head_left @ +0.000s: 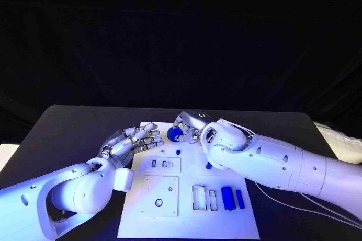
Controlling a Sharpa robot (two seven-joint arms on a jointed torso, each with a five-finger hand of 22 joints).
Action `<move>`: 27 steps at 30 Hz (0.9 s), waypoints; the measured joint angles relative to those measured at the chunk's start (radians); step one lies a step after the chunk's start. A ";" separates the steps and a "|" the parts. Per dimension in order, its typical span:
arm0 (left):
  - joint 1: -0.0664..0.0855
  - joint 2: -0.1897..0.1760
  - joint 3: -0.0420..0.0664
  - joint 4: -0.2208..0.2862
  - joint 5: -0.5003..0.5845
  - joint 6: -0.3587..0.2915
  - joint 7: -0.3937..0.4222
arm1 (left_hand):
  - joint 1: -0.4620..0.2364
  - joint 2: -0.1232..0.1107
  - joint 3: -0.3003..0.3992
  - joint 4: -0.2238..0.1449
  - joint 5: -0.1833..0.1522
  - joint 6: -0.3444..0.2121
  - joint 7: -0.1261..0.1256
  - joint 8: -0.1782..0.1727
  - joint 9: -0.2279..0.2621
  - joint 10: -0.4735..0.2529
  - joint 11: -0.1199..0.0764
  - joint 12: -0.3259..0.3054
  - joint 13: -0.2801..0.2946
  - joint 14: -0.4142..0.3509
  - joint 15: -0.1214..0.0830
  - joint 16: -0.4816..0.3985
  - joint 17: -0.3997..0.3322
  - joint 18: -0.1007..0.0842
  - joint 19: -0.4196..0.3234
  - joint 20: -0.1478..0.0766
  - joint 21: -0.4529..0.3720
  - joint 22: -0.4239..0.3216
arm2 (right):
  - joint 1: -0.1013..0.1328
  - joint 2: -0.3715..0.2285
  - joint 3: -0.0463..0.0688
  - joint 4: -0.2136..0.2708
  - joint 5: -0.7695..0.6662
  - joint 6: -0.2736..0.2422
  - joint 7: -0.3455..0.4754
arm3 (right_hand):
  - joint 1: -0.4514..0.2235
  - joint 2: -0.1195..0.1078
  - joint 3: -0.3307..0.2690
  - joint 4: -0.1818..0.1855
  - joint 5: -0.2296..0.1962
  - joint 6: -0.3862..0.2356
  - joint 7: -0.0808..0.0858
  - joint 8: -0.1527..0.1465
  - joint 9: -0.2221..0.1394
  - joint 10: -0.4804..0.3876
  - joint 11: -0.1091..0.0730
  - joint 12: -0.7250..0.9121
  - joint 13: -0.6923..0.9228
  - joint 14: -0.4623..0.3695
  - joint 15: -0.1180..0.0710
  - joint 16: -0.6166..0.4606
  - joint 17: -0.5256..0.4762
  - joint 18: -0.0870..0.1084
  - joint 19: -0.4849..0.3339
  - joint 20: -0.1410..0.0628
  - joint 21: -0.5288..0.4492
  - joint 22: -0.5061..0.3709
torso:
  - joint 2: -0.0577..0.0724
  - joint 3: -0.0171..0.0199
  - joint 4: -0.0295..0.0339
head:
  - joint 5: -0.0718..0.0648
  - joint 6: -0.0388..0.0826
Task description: Assemble the parts on the task board
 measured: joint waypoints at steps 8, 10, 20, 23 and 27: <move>0.000 0.000 0.000 0.000 0.000 0.001 -0.001 | 0.000 0.000 0.000 -0.006 0.000 0.000 0.000 0.000 0.000 0.000 0.000 0.000 0.000 0.000 0.000 0.000 0.000 0.000 0.000 0.000 0.000 -0.001 | 0.004 0.016 0.002 -0.022 0.001 0.014 0.007 | -0.015 -0.011 0.003 0.003 0.000 0.005 0.002 -0.004 -0.001 0.000 0.000 -0.007 0.000 0.000 0.000 0.000 0.001 0.000 0.000 0.000 0.004 0.002 | 0.000 0.0000 0.0006 | 0.002 -0.005; 0.000 0.000 0.000 0.000 0.000 0.001 -0.001 | 0.000 0.000 0.000 -0.006 0.000 0.000 0.000 0.000 0.000 0.000 0.000 0.000 0.000 0.000 0.000 0.000 0.000 0.000 0.000 0.000 0.000 -0.001 | 0.005 0.019 0.001 -0.025 0.001 0.016 0.009 | -0.030 -0.012 0.003 0.003 0.000 0.010 0.000 -0.010 -0.003 0.000 0.000 -0.017 0.000 0.000 0.000 0.000 0.001 0.000 0.000 0.000 0.004 0.002 | 0.000 0.0003 0.0006 | 0.002 -0.006; 0.000 0.000 0.000 -0.001 0.000 0.002 -0.003 | 0.000 0.000 0.000 -0.006 0.000 0.000 0.000 0.000 0.000 0.000 0.000 0.000 0.000 0.000 0.000 0.000 0.000 0.000 0.000 0.000 0.000 -0.001 | 0.001 0.024 -0.004 -0.043 0.002 0.025 0.013 | -0.123 -0.022 -0.036 0.062 -0.049 -0.043 0.013 -0.032 -0.013 -0.008 0.011 -0.086 0.000 0.004 0.011 -0.002 0.001 0.000 -0.006 0.013 0.004 -0.010 | 0.000 0.0011 0.0002 | 0.002 -0.011; 0.000 0.000 0.000 -0.001 0.000 0.002 -0.004 | 0.000 0.000 0.000 -0.006 0.000 0.000 0.000 0.000 0.000 0.000 0.000 0.000 0.000 0.000 0.000 0.000 0.000 0.000 0.000 0.000 0.000 -0.001 | 0.001 0.025 -0.005 -0.045 0.002 0.026 0.013 | -0.132 -0.031 -0.049 0.079 -0.055 -0.056 0.016 -0.032 -0.014 -0.011 0.014 -0.092 0.000 0.003 0.011 -0.006 0.001 0.000 -0.009 0.016 0.000 -0.014 | 0.001 0.0011 0.0000 | 0.003 -0.011; 0.000 0.000 0.000 -0.001 0.000 0.004 -0.005 | 0.000 0.000 0.000 -0.006 0.000 0.000 0.000 0.000 0.000 0.000 0.000 0.000 0.000 0.000 0.000 0.000 0.000 0.000 0.000 0.000 0.000 -0.001 | 0.001 0.025 -0.005 -0.048 0.002 0.026 0.012 | -0.132 -0.031 -0.054 0.085 -0.055 -0.062 0.017 -0.032 -0.014 -0.015 0.018 -0.100 0.000 0.003 0.011 -0.006 0.001 0.000 -0.009 0.016 0.000 -0.016 | 0.001 0.0010 -0.0006 | 0.004 -0.011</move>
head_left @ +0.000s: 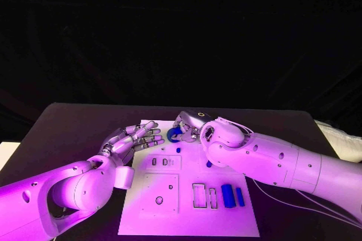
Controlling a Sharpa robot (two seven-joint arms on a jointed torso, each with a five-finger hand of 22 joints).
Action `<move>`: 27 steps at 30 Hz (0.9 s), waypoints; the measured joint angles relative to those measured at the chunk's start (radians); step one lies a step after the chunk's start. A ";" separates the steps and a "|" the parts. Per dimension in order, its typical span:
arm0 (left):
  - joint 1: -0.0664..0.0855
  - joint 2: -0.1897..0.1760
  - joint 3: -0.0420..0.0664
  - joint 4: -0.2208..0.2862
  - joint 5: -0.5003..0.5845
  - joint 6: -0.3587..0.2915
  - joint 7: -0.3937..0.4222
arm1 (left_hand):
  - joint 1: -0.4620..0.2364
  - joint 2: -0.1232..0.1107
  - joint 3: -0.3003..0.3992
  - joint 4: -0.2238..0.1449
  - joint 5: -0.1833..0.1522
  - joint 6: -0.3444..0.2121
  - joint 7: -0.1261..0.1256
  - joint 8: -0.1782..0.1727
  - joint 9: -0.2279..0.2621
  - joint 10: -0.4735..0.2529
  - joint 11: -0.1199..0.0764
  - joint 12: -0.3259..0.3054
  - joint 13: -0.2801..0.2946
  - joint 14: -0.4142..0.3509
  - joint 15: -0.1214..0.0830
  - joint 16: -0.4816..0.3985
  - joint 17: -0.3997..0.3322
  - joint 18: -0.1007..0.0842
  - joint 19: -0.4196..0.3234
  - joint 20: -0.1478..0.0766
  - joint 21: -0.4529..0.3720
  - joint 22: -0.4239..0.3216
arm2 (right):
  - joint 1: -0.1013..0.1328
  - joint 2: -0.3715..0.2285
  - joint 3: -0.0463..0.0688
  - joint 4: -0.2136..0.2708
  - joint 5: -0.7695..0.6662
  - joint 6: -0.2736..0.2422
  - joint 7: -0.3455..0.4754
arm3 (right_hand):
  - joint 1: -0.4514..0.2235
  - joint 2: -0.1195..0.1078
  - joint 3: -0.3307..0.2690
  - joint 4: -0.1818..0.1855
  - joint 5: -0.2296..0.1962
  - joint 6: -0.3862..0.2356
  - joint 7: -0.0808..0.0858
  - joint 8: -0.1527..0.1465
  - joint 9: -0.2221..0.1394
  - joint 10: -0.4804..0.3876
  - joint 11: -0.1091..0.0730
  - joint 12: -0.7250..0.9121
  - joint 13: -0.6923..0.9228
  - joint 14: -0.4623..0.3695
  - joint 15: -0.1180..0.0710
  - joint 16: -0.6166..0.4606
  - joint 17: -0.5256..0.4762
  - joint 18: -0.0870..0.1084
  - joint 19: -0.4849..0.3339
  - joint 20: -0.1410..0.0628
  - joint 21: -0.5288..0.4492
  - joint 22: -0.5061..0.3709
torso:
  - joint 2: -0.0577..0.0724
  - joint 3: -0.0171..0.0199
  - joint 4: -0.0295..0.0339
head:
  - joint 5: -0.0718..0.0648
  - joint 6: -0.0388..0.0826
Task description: Assemble the parts on the task board
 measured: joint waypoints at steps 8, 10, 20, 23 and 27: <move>0.000 0.000 0.000 0.000 0.000 0.002 -0.002 | 0.000 0.000 0.003 -0.003 0.000 0.000 0.000 0.000 0.000 0.000 0.000 -0.005 0.000 0.000 0.000 0.000 0.000 0.000 0.000 0.000 0.000 0.000 | 0.000 -0.001 -0.001 -0.005 0.000 0.002 -0.001 | -0.004 -0.004 -0.015 0.015 -0.004 -0.011 0.001 0.000 0.000 0.000 0.000 -0.005 0.000 0.000 0.000 0.000 0.000 0.000 -0.002 0.002 0.000 -0.002 | 0.000 0.0006 -0.0005 | -0.001 0.000; 0.000 0.000 0.000 0.000 0.000 0.002 -0.002 | 0.000 0.000 0.003 -0.003 0.000 0.000 0.000 0.000 0.000 0.000 0.000 -0.005 0.000 0.000 0.000 0.000 0.000 0.000 0.000 0.000 0.000 0.000 | 0.000 -0.001 -0.002 -0.006 0.001 0.006 -0.001 | -0.015 -0.004 -0.025 0.025 -0.004 -0.011 0.001 0.000 0.001 0.000 0.000 -0.005 0.000 0.000 0.000 0.000 0.000 0.000 -0.004 0.003 0.000 -0.001 | 0.000 0.0006 -0.0003 | -0.002 0.000; 0.000 0.000 0.000 0.000 0.000 0.002 -0.004 | 0.001 0.001 0.003 -0.003 0.000 0.000 0.000 -0.004 0.000 0.000 0.000 -0.005 0.000 0.000 0.000 -0.005 0.000 0.000 0.000 0.000 0.000 -0.001 | 0.000 0.001 -0.007 -0.020 0.024 0.026 -0.002 | -0.111 0.024 -0.113 0.079 0.154 -0.006 -0.003 0.001 0.005 0.004 0.003 0.012 0.000 0.000 0.000 0.000 0.000 0.000 0.000 0.007 0.000 0.015 | 0.000 0.0006 0.0000 | 0.000 -0.002; 0.000 0.000 0.000 0.000 0.000 0.002 -0.004 | 0.004 0.004 0.003 -0.003 0.000 0.000 0.000 -0.004 0.000 0.000 0.000 -0.005 0.000 0.000 0.000 -0.005 0.000 0.000 0.000 0.000 0.000 -0.001 | -0.002 -0.001 -0.010 -0.019 0.031 0.007 0.000 | -0.111 0.024 -0.125 0.077 0.169 -0.006 -0.004 0.002 0.005 0.004 0.003 0.018 0.000 0.000 0.000 0.004 0.000 0.000 0.004 0.011 0.007 0.020 | 0.000 0.0006 0.0000 | 0.000 -0.003; 0.000 -0.001 0.000 -0.001 0.000 0.003 -0.005 | 0.000 0.008 0.003 -0.003 0.000 0.000 0.000 -0.004 0.000 0.000 0.000 -0.005 0.000 0.000 0.000 -0.005 0.000 0.000 0.000 0.000 -0.004 -0.001 | -0.010 -0.014 -0.012 -0.006 0.041 -0.049 0.010 | -0.110 0.024 -0.134 0.075 0.200 -0.006 -0.004 0.002 0.007 0.008 0.000 0.020 0.000 0.000 0.000 0.004 0.000 0.000 0.007 0.007 0.008 0.027 | 0.000 0.0006 0.0001 | -0.001 -0.003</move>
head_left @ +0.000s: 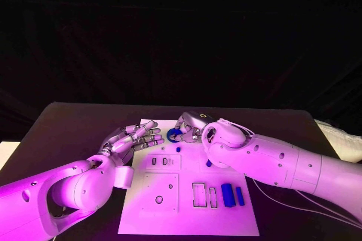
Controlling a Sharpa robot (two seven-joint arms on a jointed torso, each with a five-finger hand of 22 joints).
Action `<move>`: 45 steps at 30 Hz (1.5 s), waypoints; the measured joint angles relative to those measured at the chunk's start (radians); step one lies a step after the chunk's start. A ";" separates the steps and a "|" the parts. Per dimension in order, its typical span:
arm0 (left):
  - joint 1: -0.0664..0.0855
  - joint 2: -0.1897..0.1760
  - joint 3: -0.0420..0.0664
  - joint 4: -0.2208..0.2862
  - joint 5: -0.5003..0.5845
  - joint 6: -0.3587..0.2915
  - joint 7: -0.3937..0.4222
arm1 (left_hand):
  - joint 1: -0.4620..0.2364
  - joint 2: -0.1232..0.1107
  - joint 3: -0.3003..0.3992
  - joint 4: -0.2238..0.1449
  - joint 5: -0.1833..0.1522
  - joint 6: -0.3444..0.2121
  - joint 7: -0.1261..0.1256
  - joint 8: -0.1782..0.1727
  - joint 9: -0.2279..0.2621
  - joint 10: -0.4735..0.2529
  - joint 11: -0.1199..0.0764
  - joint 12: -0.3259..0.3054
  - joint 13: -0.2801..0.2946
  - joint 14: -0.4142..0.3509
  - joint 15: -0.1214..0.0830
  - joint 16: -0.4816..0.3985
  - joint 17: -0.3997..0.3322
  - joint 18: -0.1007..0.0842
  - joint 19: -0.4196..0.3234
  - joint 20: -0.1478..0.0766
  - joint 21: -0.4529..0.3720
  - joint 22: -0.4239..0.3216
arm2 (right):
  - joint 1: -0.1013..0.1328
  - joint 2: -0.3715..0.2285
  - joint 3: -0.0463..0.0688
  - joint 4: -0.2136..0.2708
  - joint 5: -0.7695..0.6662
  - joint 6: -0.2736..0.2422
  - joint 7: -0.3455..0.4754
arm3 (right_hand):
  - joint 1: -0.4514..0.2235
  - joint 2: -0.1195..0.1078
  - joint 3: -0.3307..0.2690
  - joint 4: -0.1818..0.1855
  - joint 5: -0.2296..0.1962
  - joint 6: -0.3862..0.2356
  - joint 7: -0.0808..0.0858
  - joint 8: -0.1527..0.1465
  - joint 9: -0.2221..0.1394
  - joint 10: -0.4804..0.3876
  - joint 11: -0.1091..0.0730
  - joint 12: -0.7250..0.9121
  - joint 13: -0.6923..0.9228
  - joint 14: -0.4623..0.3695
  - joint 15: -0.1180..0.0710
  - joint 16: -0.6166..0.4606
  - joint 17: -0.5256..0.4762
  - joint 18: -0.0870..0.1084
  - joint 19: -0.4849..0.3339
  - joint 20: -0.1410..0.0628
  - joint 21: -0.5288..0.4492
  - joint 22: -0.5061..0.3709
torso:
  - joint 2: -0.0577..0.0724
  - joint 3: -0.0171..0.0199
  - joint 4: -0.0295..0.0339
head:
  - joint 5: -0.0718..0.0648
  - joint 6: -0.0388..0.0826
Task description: Assemble the parts on the task board
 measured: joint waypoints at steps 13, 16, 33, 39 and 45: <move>0.000 -0.009 0.000 -0.005 -0.004 0.000 -0.001 | 0.004 0.004 0.004 -0.010 0.000 0.000 0.000 -0.002 0.000 0.000 0.000 -0.004 0.000 0.000 0.000 -0.003 0.000 0.000 0.000 0.000 0.000 -0.001 | -0.011 -0.155 0.020 0.102 0.114 -0.183 0.136 | 0.076 0.022 -0.021 -0.020 0.016 0.000 0.000 0.000 -0.001 0.000 0.000 0.002 0.000 0.000 0.000 0.006 0.000 0.000 0.000 0.000 0.004 0.001 | -0.002 0.0020 -0.0061 | -0.001 0.007; 0.000 -0.010 0.000 -0.010 -0.021 0.002 0.000 | 0.005 0.005 0.004 -0.016 0.000 0.000 0.000 -0.004 0.000 0.000 0.000 -0.006 0.000 0.000 0.000 -0.007 0.000 0.000 0.000 0.000 -0.005 -0.001 | -0.010 -0.217 0.024 0.117 0.185 -0.173 0.206 | 0.133 0.018 -0.017 -0.056 -0.005 0.000 0.000 0.000 -0.001 0.000 0.000 -0.002 0.000 0.000 0.000 0.006 0.000 0.000 0.000 0.000 0.004 -0.002 | -0.004 0.0039 -0.0119 | -0.001 0.007; -0.001 -0.010 0.000 -0.035 -0.100 0.022 0.006 | 0.005 0.005 0.007 -0.018 0.000 0.000 0.000 -0.004 0.000 0.000 0.000 -0.006 0.000 0.000 0.000 -0.007 0.000 0.000 0.000 0.000 -0.006 -0.001 | -0.051 -0.409 0.029 0.061 0.489 -0.059 0.442 | 0.266 0.015 -0.005 -0.171 -0.117 0.012 0.006 0.000 -0.001 -0.008 0.000 -0.033 0.006 0.000 0.000 0.006 0.000 0.000 -0.008 0.000 0.004 -0.014 | -0.011 0.0194 -0.0345 | -0.017 0.007; -0.002 -0.009 0.000 -0.039 -0.107 0.025 0.006 | 0.005 0.005 0.007 -0.018 0.000 0.000 0.000 -0.004 0.000 0.000 0.000 -0.006 0.000 0.000 0.000 -0.007 0.000 0.000 0.000 0.000 -0.006 -0.001 | -0.063 -0.411 0.029 0.031 0.493 -0.056 0.457 | 0.266 0.015 -0.009 -0.175 -0.111 0.012 0.006 0.000 -0.002 -0.011 0.004 -0.044 0.006 0.000 0.000 0.006 0.001 0.000 -0.008 0.000 0.001 -0.020 | -0.011 0.0213 -0.0351 | -0.021 0.006; -0.002 -0.009 0.000 -0.042 -0.110 0.027 0.007 | 0.005 0.005 0.007 -0.018 0.000 0.000 0.000 -0.004 0.000 0.000 0.000 -0.006 0.000 0.000 0.000 -0.007 0.000 0.000 0.000 0.000 -0.006 -0.001 | -0.078 -0.407 0.030 0.004 0.485 -0.054 0.462 | 0.266 0.015 -0.009 -0.175 -0.111 0.012 0.006 0.000 -0.003 -0.011 0.004 -0.045 0.006 0.000 0.000 0.006 0.000 0.000 -0.008 0.000 -0.004 -0.024 | -0.010 0.0206 -0.0338 | -0.021 0.004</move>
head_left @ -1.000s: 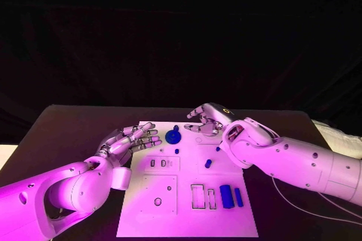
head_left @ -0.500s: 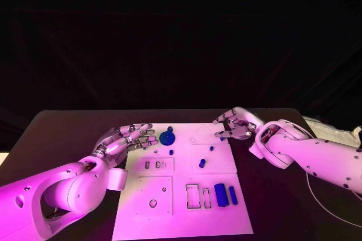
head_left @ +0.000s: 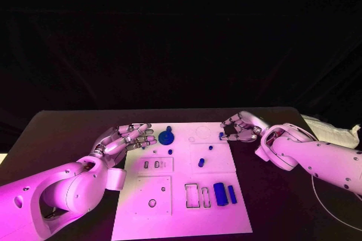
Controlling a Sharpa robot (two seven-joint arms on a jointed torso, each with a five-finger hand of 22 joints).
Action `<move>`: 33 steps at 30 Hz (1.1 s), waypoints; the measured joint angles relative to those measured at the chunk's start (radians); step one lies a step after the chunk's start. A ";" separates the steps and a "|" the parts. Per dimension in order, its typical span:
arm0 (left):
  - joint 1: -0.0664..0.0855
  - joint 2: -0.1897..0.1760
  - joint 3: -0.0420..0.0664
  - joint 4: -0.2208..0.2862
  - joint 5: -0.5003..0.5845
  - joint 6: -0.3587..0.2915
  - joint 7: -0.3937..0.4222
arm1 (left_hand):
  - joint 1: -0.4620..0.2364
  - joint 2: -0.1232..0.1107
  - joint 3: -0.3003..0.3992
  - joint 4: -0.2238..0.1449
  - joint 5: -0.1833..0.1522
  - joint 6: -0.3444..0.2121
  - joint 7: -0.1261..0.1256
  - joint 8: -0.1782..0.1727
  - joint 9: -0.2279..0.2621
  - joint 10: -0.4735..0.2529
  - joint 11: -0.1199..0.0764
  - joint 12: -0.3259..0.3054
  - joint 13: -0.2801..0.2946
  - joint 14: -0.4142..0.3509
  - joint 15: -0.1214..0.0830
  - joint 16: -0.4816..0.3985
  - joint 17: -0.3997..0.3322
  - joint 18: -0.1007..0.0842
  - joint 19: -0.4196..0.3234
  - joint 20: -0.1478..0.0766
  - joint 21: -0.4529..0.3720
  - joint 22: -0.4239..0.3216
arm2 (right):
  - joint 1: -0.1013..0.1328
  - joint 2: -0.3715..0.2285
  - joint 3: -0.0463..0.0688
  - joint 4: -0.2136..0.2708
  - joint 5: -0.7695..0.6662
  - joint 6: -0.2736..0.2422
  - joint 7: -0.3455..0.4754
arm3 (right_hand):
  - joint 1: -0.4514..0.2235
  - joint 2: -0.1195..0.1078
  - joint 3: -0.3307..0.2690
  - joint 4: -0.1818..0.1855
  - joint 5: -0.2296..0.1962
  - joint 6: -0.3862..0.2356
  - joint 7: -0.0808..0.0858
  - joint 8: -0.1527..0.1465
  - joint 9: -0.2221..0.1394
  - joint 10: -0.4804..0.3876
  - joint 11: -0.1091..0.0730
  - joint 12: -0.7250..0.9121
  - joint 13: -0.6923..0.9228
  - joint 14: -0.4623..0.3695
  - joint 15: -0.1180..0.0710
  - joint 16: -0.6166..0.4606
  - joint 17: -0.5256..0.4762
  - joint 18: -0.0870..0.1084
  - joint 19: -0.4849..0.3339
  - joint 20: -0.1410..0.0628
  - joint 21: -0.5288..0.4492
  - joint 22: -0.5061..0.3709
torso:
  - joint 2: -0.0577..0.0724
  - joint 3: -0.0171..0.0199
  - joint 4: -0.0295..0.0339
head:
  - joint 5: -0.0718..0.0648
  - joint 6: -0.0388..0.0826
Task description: Assemble the parts on the task board
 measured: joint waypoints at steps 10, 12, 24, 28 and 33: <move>-0.001 0.002 0.000 -0.005 -0.001 0.000 0.000 | 0.000 0.000 0.000 0.000 0.000 0.000 0.000 0.000 0.000 0.000 0.000 0.000 0.000 0.000 0.000 0.000 0.000 0.000 0.000 0.000 0.000 0.000 | -0.008 0.021 0.001 -0.043 -0.016 0.003 0.004 | 0.000 0.000 0.000 0.000 0.004 0.000 0.000 0.000 0.000 0.000 0.000 0.000 0.000 0.000 0.000 0.000 0.000 0.000 0.000 0.000 0.000 0.000 | -0.001 -0.0017 0.0009 | 0.001 -0.004; -0.001 0.002 0.000 -0.006 -0.001 0.001 0.000 | 0.000 0.000 0.000 0.000 0.000 0.000 0.000 0.000 0.000 0.000 0.000 0.000 0.000 0.000 0.000 0.000 0.000 0.000 0.000 0.000 0.000 0.000 | -0.009 0.025 0.002 -0.049 -0.018 0.005 0.005 | 0.000 0.000 0.000 0.000 0.004 0.000 0.000 0.000 0.000 0.000 0.000 0.000 0.000 0.000 0.000 0.000 0.000 0.000 0.000 0.000 0.000 0.001 | -0.001 -0.0018 0.0008 | 0.001 -0.005; -0.001 0.003 0.000 -0.007 -0.002 0.001 0.000 | 0.000 0.000 0.000 0.000 0.000 0.000 0.000 0.000 0.000 0.000 0.000 0.000 0.000 0.000 0.000 0.000 0.000 0.000 0.000 0.000 0.000 0.000 | -0.015 0.046 0.002 -0.074 -0.023 0.013 0.011 | 0.025 0.036 0.047 -0.028 -0.047 0.066 -0.016 0.016 0.008 -0.004 -0.004 0.005 0.087 0.001 0.002 -0.001 0.000 0.000 -0.003 -0.004 0.000 0.006 | -0.002 -0.0021 0.0001 | 0.003 -0.009; -0.001 0.003 0.000 -0.008 -0.002 0.001 -0.001 | 0.000 0.000 0.000 0.000 0.000 0.000 0.000 0.000 0.000 0.000 0.000 0.000 0.000 0.000 0.000 0.000 0.000 0.000 0.000 0.000 0.000 0.000 | -0.016 0.050 0.002 -0.077 -0.024 0.018 0.013 | 0.030 0.044 0.055 -0.034 -0.053 0.085 -0.024 0.019 0.009 -0.003 -0.014 0.007 0.096 0.001 0.002 -0.001 0.000 0.000 -0.004 -0.004 0.000 0.006 | -0.002 -0.0025 0.0001 | 0.003 -0.010; -0.001 0.003 0.000 -0.008 -0.002 0.001 -0.001 | 0.000 0.000 0.000 0.000 0.000 0.000 0.000 0.000 0.000 0.000 0.000 0.000 0.000 0.000 0.000 0.000 0.000 0.000 0.000 0.000 0.000 0.000 | -0.016 0.053 0.002 -0.079 -0.026 0.025 0.015 | 0.031 0.046 0.061 -0.036 -0.053 0.094 -0.026 0.020 0.009 -0.003 -0.014 0.009 0.109 -0.002 -0.002 -0.001 0.000 0.000 -0.003 -0.004 0.000 0.006 | -0.002 -0.0025 -0.0002 | 0.002 -0.012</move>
